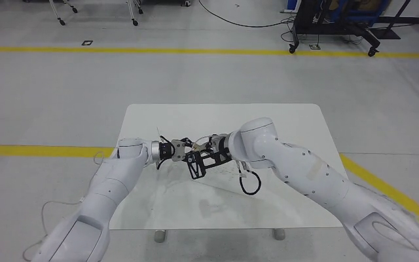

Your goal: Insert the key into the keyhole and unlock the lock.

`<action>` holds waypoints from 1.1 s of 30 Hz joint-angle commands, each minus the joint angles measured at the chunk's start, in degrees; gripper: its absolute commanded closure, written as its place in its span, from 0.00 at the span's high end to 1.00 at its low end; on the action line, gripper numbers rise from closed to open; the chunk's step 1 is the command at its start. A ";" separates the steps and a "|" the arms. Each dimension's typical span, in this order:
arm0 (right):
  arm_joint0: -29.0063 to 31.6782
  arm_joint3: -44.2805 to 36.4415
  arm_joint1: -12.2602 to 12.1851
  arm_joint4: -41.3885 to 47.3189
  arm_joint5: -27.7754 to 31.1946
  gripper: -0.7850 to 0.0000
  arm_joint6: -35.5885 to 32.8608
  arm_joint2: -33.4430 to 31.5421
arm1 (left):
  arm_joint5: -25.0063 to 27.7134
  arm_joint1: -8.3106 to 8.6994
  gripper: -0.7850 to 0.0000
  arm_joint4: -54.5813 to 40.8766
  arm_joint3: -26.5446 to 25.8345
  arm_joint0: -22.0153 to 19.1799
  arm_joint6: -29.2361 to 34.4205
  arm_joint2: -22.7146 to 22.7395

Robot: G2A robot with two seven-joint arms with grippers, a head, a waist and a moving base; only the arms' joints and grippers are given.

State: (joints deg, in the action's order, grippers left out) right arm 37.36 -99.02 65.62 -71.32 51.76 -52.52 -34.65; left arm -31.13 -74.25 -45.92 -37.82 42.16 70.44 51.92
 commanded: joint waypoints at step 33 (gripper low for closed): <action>-14.23 -1.89 -1.20 9.32 -12.20 0.00 -12.20 18.68 | -0.05 0.41 0.00 1.62 -3.28 1.34 -4.23 0.61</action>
State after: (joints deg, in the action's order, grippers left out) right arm 23.51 -100.91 64.36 -62.30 39.77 -64.52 -16.40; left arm -31.15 -73.84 -44.37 -41.02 43.47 66.27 52.55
